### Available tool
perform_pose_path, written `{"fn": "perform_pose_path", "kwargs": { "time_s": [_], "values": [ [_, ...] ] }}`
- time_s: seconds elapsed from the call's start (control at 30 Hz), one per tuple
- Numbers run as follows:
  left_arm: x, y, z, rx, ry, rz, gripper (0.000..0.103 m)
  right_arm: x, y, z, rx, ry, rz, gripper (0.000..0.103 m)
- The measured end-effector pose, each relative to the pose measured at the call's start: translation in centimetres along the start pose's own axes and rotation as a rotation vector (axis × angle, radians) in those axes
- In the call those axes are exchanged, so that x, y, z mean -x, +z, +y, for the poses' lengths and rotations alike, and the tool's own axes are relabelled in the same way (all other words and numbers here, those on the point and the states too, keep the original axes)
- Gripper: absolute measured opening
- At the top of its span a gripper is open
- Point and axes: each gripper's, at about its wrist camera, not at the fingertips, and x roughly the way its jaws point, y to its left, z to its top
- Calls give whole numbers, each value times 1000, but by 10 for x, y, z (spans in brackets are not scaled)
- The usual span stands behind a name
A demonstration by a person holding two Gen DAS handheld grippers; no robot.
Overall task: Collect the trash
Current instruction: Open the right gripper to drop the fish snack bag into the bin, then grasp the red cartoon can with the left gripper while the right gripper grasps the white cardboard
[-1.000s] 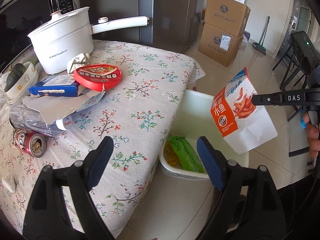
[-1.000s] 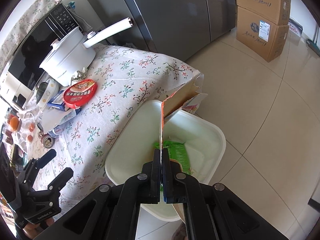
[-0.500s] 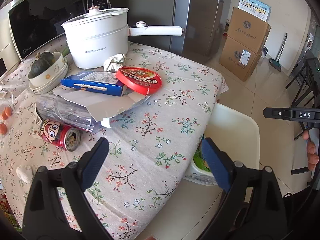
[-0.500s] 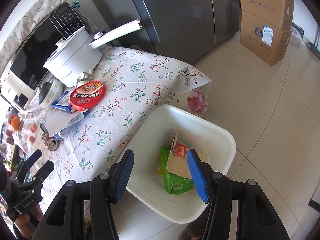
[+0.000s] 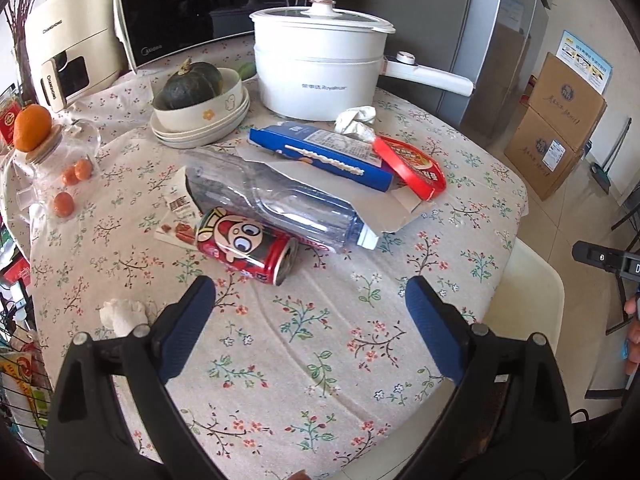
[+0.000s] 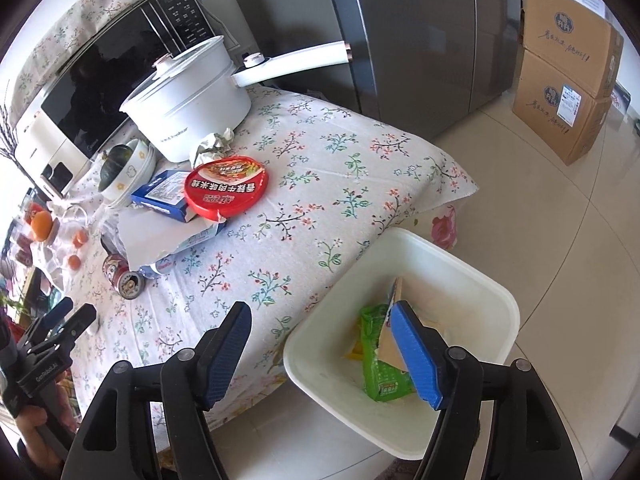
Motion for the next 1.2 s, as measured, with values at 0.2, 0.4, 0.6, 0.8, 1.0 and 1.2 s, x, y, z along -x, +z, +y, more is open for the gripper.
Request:
{"fn": "perform_pose_path", "kwargs": {
  "time_s": [0.2, 0.4, 0.6, 0.8, 1.0, 1.2],
  "values": [
    [-4, -2, 43, 94, 50, 26, 96, -13, 4, 41, 28, 34, 9, 76],
    [-29, -3, 70, 246, 17, 85, 96, -32, 4, 76, 33, 65, 38, 77],
    [-58, 8, 75, 382, -13, 80, 88, -54, 9, 100, 31, 70, 63, 77],
    [-89, 20, 64, 415, -1, 89, 66, -70, 21, 104, 4, 62, 77, 77],
    [-107, 21, 70, 473, -11, 123, 66, -83, 30, 103, -35, 56, 76, 77],
    [-105, 16, 77, 480, -55, 152, 62, -92, 32, 108, -60, 70, 82, 77]
  ]
}}
